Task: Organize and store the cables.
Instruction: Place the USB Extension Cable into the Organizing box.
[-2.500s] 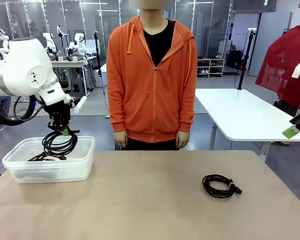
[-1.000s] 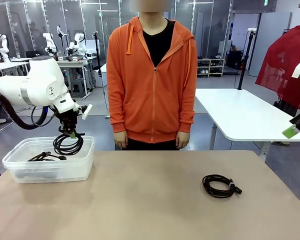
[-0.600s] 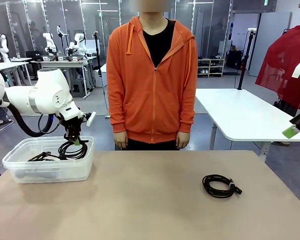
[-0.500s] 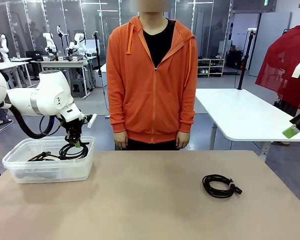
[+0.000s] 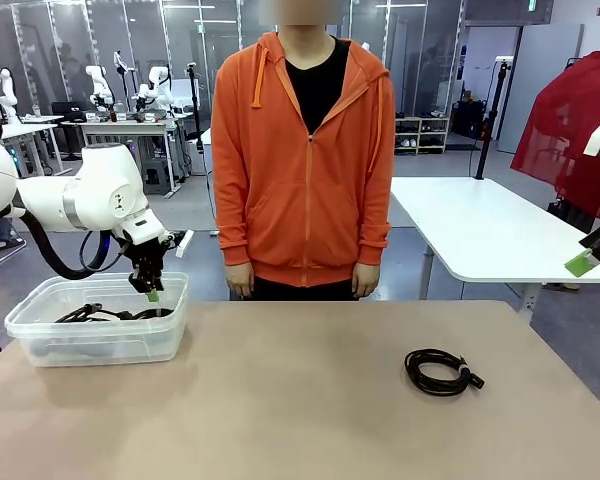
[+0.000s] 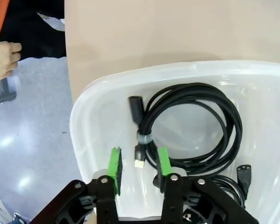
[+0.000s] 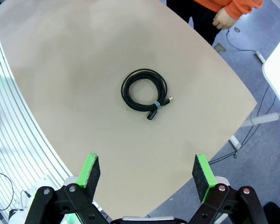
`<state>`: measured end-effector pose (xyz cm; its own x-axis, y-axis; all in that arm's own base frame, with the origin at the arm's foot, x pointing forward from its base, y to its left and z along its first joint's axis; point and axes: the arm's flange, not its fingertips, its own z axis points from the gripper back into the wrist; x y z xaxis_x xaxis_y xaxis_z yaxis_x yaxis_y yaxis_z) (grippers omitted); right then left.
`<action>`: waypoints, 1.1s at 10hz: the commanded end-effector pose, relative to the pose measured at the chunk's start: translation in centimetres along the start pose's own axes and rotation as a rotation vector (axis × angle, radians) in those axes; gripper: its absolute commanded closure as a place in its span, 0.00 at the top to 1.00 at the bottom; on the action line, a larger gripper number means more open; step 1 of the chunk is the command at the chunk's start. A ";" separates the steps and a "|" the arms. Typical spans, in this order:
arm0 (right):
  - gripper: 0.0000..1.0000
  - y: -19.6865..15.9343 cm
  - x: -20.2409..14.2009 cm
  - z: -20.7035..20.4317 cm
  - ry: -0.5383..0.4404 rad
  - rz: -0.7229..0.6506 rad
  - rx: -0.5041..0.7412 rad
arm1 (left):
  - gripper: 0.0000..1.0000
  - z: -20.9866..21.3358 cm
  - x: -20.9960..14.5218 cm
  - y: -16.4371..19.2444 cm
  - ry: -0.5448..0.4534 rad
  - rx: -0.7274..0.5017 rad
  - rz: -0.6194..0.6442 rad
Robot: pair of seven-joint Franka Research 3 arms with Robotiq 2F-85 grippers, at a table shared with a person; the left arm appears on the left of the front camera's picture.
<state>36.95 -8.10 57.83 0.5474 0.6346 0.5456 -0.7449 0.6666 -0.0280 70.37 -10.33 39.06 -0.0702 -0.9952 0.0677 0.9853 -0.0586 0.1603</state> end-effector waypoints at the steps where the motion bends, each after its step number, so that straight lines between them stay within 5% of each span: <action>1: 1.00 0.1 -0.2 -0.2 -0.010 -0.002 -0.002 | 0.57 0.4 0.0 0.5 -0.012 -0.017 0.016; 6: 1.00 0.1 -0.2 -0.2 -0.010 -0.002 -0.002 | 1.00 1.2 -0.3 -0.5 -0.024 -0.011 0.074; 9: 1.00 0.1 -0.2 -0.2 -0.010 -0.002 -0.002 | 1.00 1.4 -0.2 -3.0 -0.043 -0.083 0.110; 11: 1.00 0.1 -0.2 -0.2 -0.010 -0.002 -0.002 | 1.00 1.0 -0.1 -0.5 -0.013 -0.022 0.078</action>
<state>36.95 -8.10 57.83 0.5474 0.6346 0.5456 -0.7449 0.6666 -0.0280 69.12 -10.25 40.00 0.0126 -0.9953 0.0963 0.9933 0.0235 0.1130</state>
